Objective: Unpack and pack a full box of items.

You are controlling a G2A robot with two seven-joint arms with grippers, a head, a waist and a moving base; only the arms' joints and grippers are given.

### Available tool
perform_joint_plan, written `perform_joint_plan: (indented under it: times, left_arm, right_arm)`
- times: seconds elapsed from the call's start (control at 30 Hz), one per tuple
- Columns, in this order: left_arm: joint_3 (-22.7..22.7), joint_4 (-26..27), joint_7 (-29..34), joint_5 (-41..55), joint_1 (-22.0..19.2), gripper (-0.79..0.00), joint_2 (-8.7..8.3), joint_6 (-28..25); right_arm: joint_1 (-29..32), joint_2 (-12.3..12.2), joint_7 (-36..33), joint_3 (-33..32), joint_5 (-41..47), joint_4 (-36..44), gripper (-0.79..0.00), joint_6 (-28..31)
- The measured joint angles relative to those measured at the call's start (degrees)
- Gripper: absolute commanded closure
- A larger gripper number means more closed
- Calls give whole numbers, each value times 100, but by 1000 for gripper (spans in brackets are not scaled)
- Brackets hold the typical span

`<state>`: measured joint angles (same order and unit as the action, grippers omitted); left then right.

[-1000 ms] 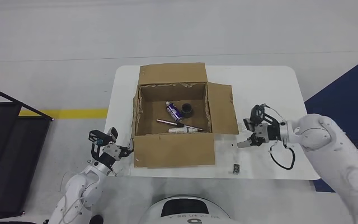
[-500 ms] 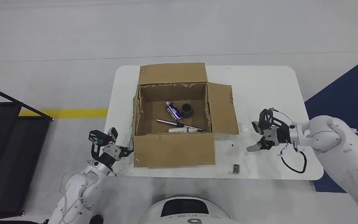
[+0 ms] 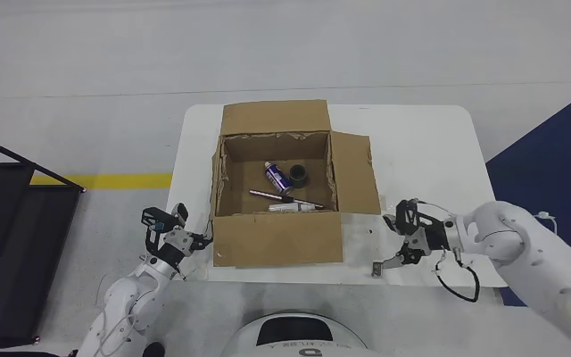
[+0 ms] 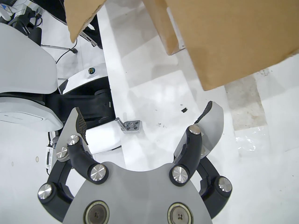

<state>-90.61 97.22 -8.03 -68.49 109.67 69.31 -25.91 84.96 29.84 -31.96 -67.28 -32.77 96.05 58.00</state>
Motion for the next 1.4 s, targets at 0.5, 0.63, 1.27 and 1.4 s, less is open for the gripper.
perform_joint_plan:
  times: [0.5, 0.63, 1.27, 1.4]
  left_arm:
    - [0, 0, 0, 0, 0, -785, 0, 0]
    - [0, 0, 0, 0, 0, -785, 0, 0]
    - [0, 0, 0, 0, 0, -785, 0, 0]
    - [0, 0, 0, 0, 0, -785, 0, 0]
  right_arm:
    - [390, -690, 6194, 658, -5808, -618, -674, 0]
    - [277, -678, 6792, 750, -6316, -744, -699, -15]
    - [-340, -163, 5642, 1461, -6025, -773, -693, -178]
    - [-436, -73, 5223, 1539, -5861, -688, -646, -195]
